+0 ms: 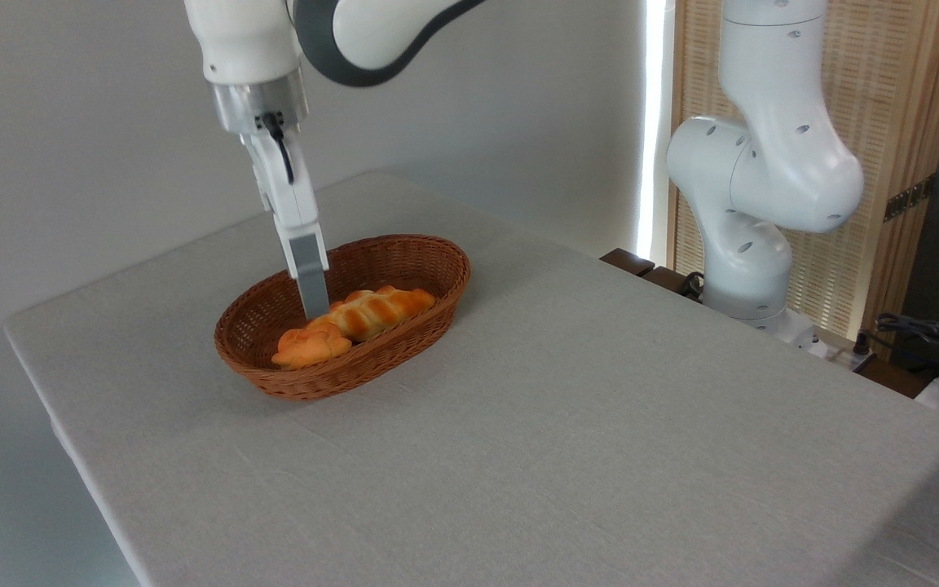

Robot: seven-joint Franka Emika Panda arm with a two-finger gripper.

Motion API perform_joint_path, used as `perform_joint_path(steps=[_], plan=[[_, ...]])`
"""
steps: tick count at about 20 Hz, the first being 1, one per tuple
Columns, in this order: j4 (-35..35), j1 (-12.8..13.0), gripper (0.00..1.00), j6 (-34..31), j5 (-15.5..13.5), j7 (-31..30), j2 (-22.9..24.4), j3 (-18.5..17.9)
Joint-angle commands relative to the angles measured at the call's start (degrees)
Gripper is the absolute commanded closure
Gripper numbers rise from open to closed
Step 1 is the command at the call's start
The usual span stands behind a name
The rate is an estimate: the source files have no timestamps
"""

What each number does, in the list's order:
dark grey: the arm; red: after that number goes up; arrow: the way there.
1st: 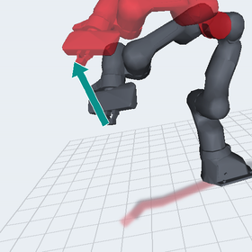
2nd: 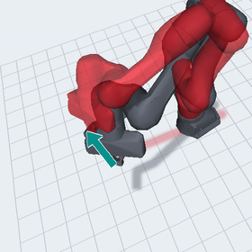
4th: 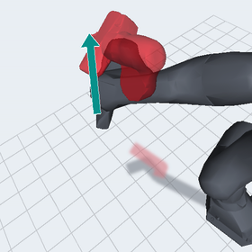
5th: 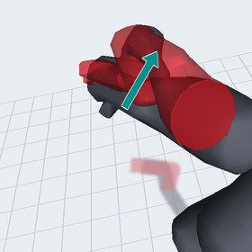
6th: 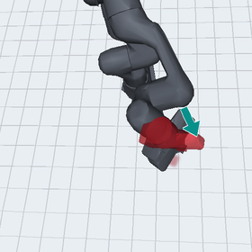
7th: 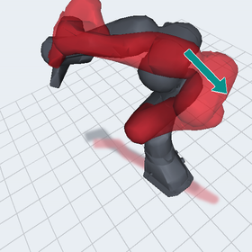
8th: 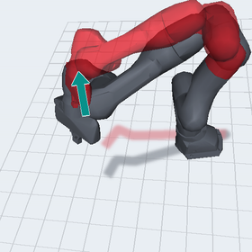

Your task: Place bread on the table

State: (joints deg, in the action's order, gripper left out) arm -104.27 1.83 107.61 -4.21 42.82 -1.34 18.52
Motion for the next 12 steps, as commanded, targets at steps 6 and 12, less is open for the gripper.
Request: perform_joint_path(steps=[6,12], plan=[[-7.3,-0.3,0.0,13.9,0.2,0.9,-1.4,2.8],[-8.0,-0.3,0.0,14.2,2.2,4.3,-2.3,3.4]])
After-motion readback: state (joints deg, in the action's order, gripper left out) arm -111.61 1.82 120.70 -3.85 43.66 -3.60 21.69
